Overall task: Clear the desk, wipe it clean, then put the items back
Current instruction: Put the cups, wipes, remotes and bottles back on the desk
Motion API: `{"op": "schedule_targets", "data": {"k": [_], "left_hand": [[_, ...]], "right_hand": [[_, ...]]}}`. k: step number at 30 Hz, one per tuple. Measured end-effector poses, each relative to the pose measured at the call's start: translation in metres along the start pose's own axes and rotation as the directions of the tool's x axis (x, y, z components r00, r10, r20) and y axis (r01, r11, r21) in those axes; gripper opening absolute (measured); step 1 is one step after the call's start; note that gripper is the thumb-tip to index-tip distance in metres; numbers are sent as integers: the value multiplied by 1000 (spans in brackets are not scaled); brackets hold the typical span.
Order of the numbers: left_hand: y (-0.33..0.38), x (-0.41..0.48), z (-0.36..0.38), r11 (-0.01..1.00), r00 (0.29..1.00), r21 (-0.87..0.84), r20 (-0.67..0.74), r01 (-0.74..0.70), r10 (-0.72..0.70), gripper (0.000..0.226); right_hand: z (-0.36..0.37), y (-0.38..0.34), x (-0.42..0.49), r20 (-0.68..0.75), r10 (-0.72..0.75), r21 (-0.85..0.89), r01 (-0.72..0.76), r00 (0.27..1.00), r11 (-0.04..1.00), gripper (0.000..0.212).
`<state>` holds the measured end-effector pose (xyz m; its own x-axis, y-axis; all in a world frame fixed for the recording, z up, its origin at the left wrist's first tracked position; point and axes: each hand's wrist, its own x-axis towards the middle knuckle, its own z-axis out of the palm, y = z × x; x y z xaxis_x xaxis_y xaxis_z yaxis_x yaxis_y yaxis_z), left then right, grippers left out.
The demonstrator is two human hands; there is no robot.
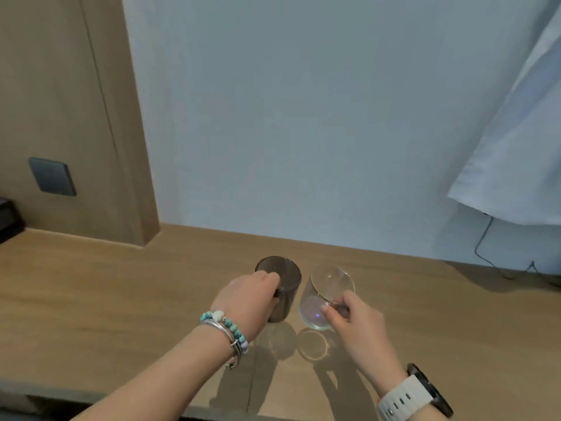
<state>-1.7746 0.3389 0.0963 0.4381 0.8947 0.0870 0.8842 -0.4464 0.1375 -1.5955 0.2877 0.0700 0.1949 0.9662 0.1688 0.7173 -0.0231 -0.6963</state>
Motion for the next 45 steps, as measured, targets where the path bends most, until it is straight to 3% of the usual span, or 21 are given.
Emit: {"op": "schedule_targets", "data": {"k": [11,20,26,30,34,39,45], "left_hand": [[189,95,55,957,953,-6,87,-291,290,15],[287,189,85,914,910,-40,89,-403,405,19],[356,232,100,887,884,-59,76,-458,461,20],[411,254,115,884,882,-46,61,-464,466,21],[479,270,133,907,906,-23,40,-420,421,22],[568,277,145,946,944,-13,64,-325,325,22],[646,292,144,963,963,-30,-5,-269,269,22]], "right_hand": [[-124,161,-1,-175,228,-68,-243,958,968,34],[-197,246,47,-241,329,-58,-352,913,934,22],[-244,305,56,-279,400,1,-416,873,909,25],[-277,355,59,-283,435,57,-438,855,897,22],[-321,413,64,-238,409,95,-399,881,912,18],[-399,478,66,-142,312,-26,-318,939,948,23],[-466,527,77,-67,258,-50,-262,964,964,16]]}}
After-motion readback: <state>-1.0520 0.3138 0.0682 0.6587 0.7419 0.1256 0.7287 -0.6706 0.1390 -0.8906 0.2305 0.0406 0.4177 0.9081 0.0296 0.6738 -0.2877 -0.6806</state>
